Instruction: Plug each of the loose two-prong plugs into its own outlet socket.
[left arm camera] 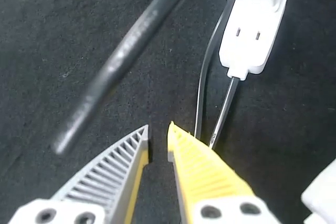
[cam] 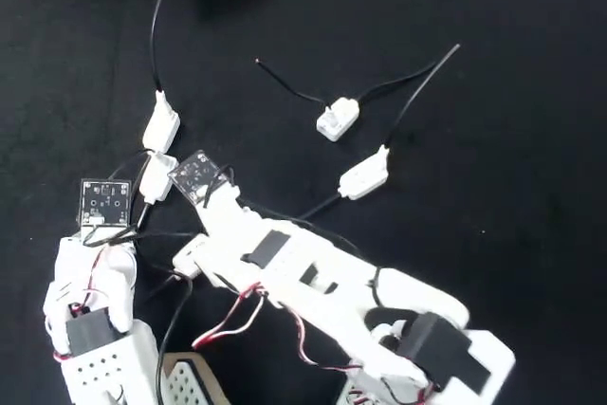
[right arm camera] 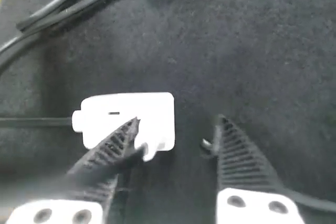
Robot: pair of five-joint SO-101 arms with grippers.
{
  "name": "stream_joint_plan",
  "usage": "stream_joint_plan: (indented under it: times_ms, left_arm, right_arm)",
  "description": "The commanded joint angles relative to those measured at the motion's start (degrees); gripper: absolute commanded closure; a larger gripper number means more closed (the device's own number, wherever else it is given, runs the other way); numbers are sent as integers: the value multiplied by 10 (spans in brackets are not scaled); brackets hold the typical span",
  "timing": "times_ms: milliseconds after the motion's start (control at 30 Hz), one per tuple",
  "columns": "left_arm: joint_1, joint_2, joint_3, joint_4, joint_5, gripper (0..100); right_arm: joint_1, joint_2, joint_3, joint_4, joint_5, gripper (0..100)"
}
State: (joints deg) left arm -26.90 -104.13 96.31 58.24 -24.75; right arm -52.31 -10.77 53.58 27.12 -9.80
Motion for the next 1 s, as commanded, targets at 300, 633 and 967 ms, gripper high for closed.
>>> stream_joint_plan:
  times_ms: [300, 633, 967]
  left_arm:
    - [7, -4, -5, -4, 45, 927]
    - [-153, -4, -210, 2, 252, 927]
    - [108, -4, -200, 3, 269, 927]
  right_arm:
    - [1, -385, -9, 350, 38, 762]
    - [210, -574, 25, 424, 149, 946]
    - [343, -677, 283, 211, 177, 946]
